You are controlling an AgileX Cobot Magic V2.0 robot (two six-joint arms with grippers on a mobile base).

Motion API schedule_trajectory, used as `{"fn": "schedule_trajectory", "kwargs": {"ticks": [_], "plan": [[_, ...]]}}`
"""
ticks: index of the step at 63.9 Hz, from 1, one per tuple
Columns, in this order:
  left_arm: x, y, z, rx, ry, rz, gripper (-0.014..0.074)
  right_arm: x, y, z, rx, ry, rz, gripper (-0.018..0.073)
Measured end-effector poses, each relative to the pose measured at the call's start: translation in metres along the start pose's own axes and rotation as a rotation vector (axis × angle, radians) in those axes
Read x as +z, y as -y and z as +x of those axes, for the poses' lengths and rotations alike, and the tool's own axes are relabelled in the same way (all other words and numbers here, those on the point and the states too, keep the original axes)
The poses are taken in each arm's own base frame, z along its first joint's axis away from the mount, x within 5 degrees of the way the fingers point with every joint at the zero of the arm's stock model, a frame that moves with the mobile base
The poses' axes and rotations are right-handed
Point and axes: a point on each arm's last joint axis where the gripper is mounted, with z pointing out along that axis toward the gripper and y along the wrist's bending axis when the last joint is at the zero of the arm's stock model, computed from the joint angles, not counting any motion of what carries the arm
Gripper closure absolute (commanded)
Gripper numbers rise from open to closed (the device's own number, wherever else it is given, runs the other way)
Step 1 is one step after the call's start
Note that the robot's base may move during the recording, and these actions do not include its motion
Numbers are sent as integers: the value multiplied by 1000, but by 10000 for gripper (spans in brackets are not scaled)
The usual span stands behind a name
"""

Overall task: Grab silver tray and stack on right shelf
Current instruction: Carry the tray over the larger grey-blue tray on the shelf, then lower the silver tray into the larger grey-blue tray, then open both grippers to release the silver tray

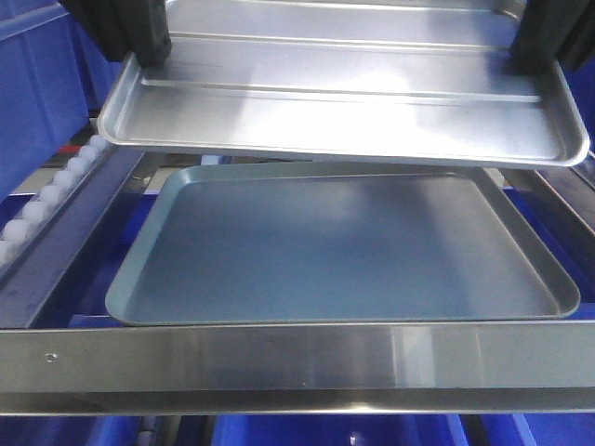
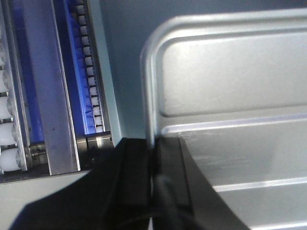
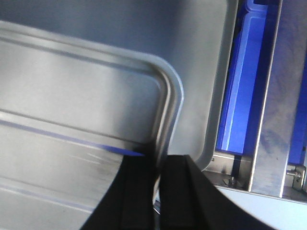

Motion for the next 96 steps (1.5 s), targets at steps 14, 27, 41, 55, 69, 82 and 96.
{"fn": "schedule_trajectory", "kwargs": {"ticks": [14, 27, 41, 55, 69, 82, 96], "plan": [[5, -1, -6, 16, 41, 8, 691, 0, 3, -4, 8, 22, 5, 503], [48, -1, -16, -17, -4, -1, 691, 28, 10, -17, 4, -22, 50, 503], [107, 0, -19, -34, -76, -29, 691, 86, 18, -23, 31, -107, 91, 503], [150, -2, -13, -32, -147, -70, 691, 133, 17, -19, 28, -168, 101, 503], [163, -3, -14, -31, -145, -71, 663, 151, 17, -17, 26, -183, 102, 495], [166, -7, -16, -50, -166, -18, 280, 151, 18, -19, 13, -169, 103, 226], [167, -8, -17, -53, -161, 0, 174, 150, 18, -21, 5, -163, 100, -21]]}}
